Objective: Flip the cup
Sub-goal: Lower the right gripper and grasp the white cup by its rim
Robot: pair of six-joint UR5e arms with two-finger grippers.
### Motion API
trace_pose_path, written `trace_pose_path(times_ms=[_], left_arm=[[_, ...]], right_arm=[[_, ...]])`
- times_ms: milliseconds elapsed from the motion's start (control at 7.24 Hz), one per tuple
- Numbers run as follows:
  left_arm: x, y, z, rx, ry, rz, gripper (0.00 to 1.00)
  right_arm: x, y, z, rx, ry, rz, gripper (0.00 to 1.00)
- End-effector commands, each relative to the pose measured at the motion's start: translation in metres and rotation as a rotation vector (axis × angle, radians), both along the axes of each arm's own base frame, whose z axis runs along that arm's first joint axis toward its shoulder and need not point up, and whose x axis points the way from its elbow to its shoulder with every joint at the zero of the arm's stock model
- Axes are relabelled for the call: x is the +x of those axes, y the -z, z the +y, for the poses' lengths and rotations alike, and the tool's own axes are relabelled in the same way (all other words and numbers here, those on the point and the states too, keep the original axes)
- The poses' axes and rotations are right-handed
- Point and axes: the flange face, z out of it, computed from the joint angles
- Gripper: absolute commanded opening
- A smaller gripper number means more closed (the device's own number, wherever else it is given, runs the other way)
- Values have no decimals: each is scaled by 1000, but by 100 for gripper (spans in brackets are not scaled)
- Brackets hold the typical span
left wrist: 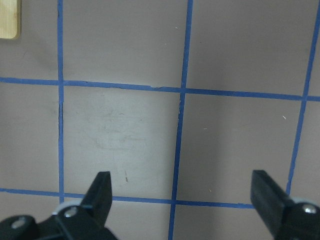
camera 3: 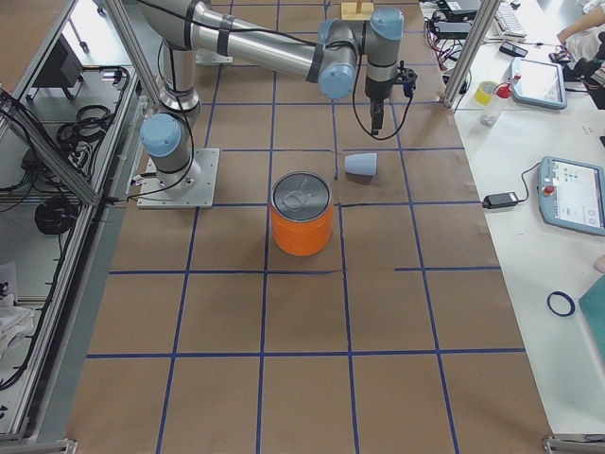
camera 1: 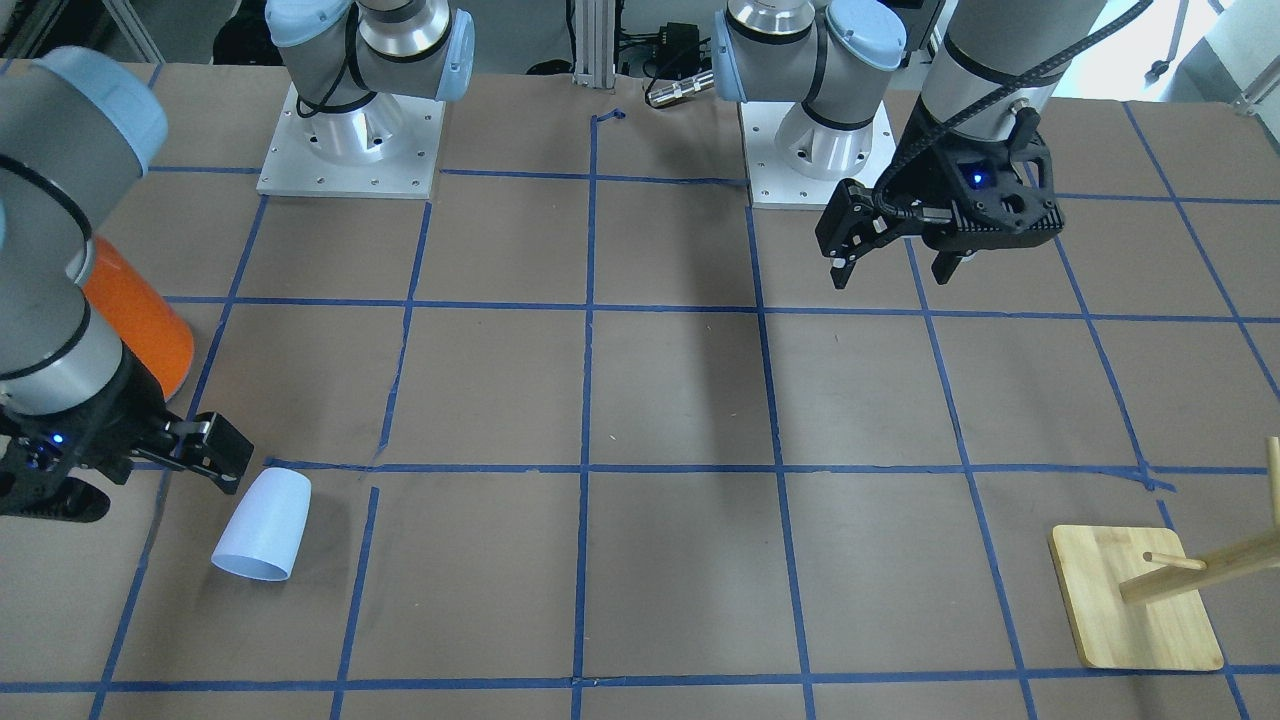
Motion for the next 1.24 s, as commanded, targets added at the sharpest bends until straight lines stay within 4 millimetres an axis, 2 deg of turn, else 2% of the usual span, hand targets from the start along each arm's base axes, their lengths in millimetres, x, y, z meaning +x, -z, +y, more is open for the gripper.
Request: trace_pose_path(times_ms=[0, 138, 415, 1106], left_arm=[[0, 1, 0, 2, 0, 0, 100], [0, -1, 1, 0, 0, -1, 100], [0, -2, 3, -1, 0, -1, 100], [2, -3, 3, -4, -2, -2, 100]], right_arm=[[-4, 65, -18, 30, -2, -8, 100], [-6, 96, -17, 27, 1, -7, 100], [-6, 125, -23, -5, 0, -5, 100], [-6, 147, -22, 22, 10, -9, 100]])
